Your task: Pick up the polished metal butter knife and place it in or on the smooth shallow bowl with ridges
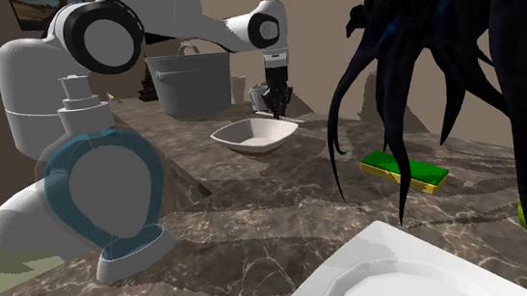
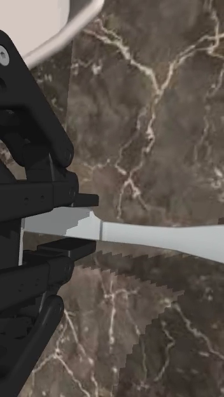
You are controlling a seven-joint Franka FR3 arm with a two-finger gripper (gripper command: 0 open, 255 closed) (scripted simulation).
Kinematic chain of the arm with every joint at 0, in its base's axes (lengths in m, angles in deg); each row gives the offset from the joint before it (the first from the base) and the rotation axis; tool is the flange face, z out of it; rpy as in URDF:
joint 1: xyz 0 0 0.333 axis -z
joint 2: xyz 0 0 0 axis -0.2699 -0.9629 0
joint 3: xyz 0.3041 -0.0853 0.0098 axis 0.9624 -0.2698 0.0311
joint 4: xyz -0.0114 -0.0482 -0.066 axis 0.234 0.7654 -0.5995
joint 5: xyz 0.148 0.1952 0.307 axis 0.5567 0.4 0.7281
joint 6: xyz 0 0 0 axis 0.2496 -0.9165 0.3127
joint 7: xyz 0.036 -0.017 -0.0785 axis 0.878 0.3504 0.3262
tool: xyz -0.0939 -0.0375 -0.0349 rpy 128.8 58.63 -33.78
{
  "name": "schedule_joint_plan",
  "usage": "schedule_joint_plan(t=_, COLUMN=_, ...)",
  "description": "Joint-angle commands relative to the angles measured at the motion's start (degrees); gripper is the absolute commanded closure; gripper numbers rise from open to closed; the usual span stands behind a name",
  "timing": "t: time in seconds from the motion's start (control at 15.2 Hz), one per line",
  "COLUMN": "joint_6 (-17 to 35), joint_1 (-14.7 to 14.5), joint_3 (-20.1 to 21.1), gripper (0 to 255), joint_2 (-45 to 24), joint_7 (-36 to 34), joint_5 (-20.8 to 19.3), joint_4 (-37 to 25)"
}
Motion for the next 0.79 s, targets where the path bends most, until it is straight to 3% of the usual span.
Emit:
schedule_joint_plan(t=0.0, joint_6=-1.5, joint_1=-0.3, joint_3=0.1, gripper=255, joint_2=-0.2, joint_7=-0.1, joint_5=-0.1, joint_4=-1.7)
schedule_joint_plan(t=0.73, joint_6=-10.7, joint_1=-2.2, joint_3=0.3, gripper=255, joint_2=-1.9, joint_7=-0.5, joint_5=-1.3, joint_4=-12.1)
